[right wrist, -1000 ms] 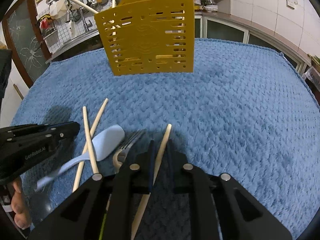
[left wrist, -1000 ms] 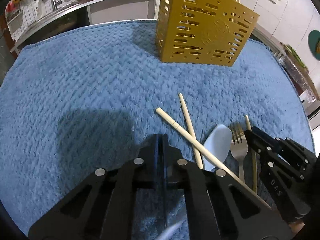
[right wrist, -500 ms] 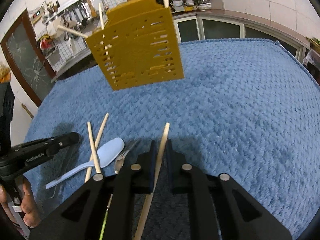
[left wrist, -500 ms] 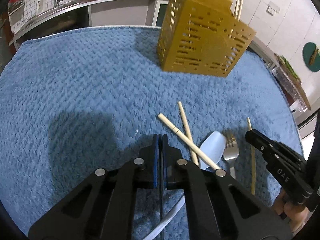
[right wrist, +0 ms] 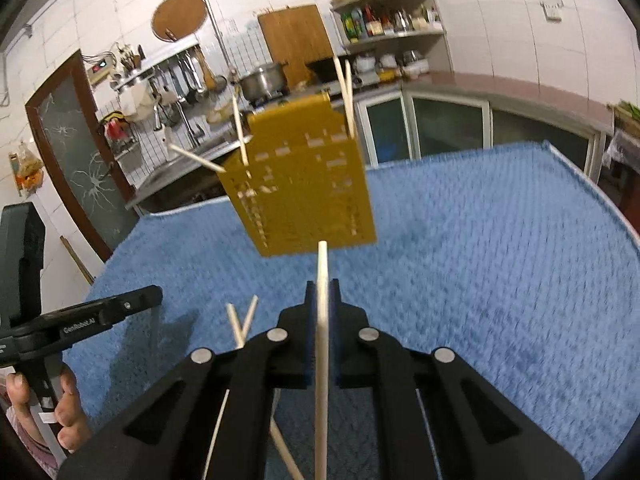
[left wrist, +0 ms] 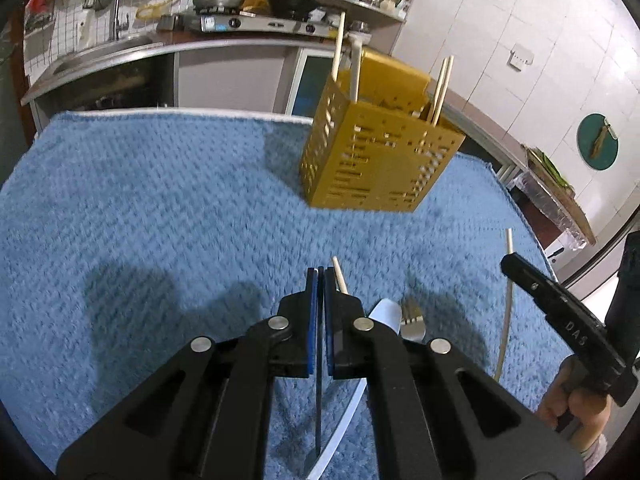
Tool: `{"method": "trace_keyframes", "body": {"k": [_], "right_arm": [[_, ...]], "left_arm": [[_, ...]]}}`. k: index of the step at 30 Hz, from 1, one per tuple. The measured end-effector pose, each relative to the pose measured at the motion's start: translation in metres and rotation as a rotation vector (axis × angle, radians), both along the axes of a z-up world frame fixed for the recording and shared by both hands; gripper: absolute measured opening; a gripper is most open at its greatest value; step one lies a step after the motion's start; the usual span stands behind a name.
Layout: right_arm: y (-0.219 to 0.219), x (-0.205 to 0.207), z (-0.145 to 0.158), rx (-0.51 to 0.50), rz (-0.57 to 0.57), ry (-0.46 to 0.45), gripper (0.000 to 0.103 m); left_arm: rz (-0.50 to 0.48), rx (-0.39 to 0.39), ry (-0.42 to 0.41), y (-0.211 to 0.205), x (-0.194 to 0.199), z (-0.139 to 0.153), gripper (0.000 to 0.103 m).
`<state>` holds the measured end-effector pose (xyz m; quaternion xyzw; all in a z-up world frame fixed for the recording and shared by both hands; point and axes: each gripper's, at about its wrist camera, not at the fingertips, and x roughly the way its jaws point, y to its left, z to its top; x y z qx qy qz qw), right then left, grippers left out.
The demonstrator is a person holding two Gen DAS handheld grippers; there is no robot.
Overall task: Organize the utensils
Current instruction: 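Lift the left tool's chopstick over the holder while the right tool carries its chopstick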
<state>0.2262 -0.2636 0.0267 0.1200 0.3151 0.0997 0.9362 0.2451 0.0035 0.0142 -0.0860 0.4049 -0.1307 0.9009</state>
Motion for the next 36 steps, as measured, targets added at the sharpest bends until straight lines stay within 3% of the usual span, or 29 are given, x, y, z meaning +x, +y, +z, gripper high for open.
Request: {"method": "trace_keyframes", "body": {"k": [18, 25, 36], "right_arm": [[-0.008, -0.008, 0.042, 0.011, -0.021, -0.152, 0.006], [-0.009, -0.002, 0.057, -0.022, -0.026, -0.258, 0.006], [-0.014, 0.021, 0.081, -0.047, -0.033, -0.392, 0.006]], "left_arm": [[-0.006, 0.066, -0.169, -0.012, -0.007, 0.05, 0.002], [-0.018, 0.089, -0.223, -0.023, -0.006, 0.07, 0.002], [-0.022, 0.093, -0.259, -0.032, 0.008, 0.098, 0.002]]}}
